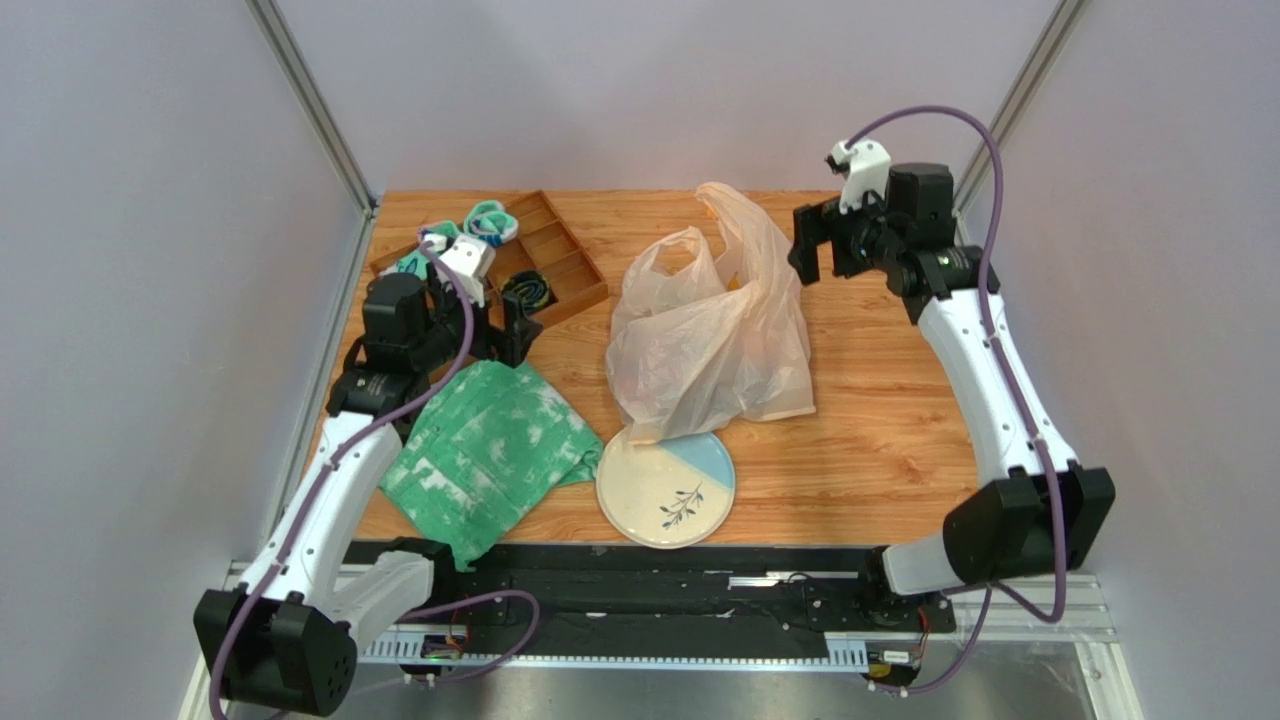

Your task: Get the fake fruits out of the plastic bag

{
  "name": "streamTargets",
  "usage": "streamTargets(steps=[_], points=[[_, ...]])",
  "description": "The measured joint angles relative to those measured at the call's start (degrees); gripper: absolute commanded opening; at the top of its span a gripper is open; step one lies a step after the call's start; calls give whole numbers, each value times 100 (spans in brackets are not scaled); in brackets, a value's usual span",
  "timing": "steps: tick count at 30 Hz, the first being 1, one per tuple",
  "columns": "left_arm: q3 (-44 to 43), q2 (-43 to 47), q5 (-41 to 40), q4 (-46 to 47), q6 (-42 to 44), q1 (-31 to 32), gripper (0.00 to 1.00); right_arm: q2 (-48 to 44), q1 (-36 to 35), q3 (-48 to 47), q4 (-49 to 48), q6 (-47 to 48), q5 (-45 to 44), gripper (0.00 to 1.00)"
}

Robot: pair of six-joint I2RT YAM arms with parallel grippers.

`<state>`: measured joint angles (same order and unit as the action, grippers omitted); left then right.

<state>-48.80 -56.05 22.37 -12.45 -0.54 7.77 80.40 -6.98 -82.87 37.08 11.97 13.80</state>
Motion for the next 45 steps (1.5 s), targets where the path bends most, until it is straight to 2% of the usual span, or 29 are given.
streamTargets(steps=[6, 10, 12, 13, 14, 16, 17, 19, 20, 22, 26, 31, 36, 39, 43, 45], points=[[-1268, -931, 170, -758, 17, 511, 99, 1665, -120, -1652, -568, -229, 22, 98], [-1663, -1331, 223, -785, -374, 540, 98, 2535, -299, -2229, -680, -107, -76, 99], [-1788, -1464, 240, -785, -586, 570, 98, 2865, -452, -2345, -761, 42, -234, 95], [-1888, -1556, 245, -787, -695, 601, 97, 2999, -549, -2363, -800, 136, -380, 90], [-2031, -1679, 256, -804, -787, 647, 97, 3123, -651, -2369, -839, 238, -522, 75], [-2398, -1982, 315, -791, -1001, 758, 97, 3316, -798, -2369, -916, 442, -833, 56], [-2616, -2166, 358, -802, -1128, 802, 97, 3403, -859, -2369, -957, 516, -999, 39], [-3047, -2527, 461, -785, -1443, 866, 96, 3493, -968, -2334, -1023, 688, -1224, 26], [-3307, -2776, 522, -752, -1650, 890, 96, 3493, -990, -2275, -1025, 737, -1274, 14], [-3624, -3147, 623, -623, -1993, 935, 96, 3399, -986, -2135, -1043, 831, -1285, 0], [-4096, -3910, 850, -402, -2575, 1062, 96, 2667, -911, -1314, -970, 800, -1045, 0], [-4531, -4837, 992, -39, -3329, 1373, 95, 1165, -868, -382, -610, 549, -485, 0], [-4621, -5189, 988, 2, -3762, 1849, 93, -186, -931, 227, -509, 216, 63, 0], [-4697, -5222, 944, 7, -3825, 2074, 90, -597, -953, 597, -446, 59, 258, 0], [-4940, -5324, 831, 72, -3840, 2284, 82, -732, -955, 999, -319, -83, 326, 0], [-5010, -5383, 691, 74, -3838, 2323, 70, -730, -946, 1106, -258, -146, 326, 0]])
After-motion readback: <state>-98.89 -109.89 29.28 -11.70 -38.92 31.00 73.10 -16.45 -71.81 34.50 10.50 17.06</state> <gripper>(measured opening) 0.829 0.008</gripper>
